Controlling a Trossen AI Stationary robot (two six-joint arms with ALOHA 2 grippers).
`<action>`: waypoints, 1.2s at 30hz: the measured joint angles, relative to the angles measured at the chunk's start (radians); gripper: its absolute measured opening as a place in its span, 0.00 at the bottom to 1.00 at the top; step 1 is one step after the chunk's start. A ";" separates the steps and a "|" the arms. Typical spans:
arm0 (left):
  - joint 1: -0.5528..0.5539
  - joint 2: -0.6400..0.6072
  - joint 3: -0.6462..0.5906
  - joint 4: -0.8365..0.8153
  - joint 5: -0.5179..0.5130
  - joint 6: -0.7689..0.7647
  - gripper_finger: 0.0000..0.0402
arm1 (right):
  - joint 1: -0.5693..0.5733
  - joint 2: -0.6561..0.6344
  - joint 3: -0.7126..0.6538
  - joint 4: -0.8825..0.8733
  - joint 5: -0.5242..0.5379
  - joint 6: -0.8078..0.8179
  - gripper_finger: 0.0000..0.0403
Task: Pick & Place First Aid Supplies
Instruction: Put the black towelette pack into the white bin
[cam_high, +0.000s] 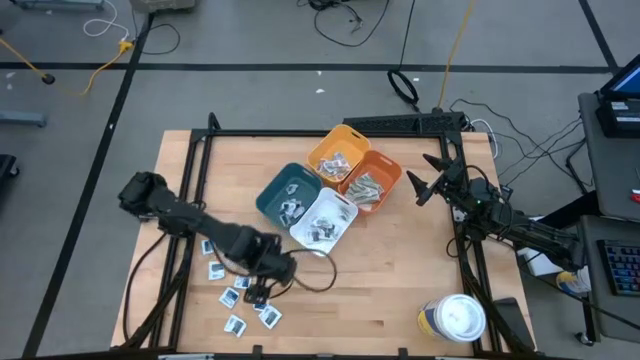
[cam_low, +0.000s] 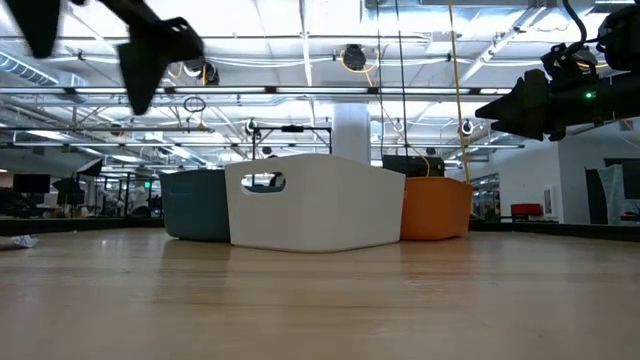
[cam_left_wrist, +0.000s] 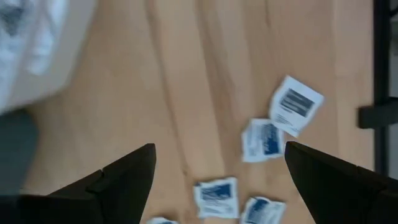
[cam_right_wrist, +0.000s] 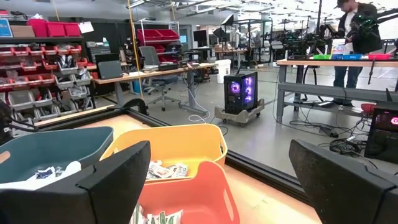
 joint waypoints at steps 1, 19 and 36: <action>-0.019 -0.001 -0.004 0.000 0.000 -0.021 0.90 | 0.000 0.000 0.000 0.000 0.000 0.000 0.94; -0.181 0.133 -0.005 0.140 -0.003 -0.172 0.90 | 0.000 0.000 0.000 0.000 0.000 0.000 0.94; -0.239 0.339 0.002 0.193 -0.208 -0.159 0.89 | 0.000 0.000 0.000 0.000 0.000 0.000 0.94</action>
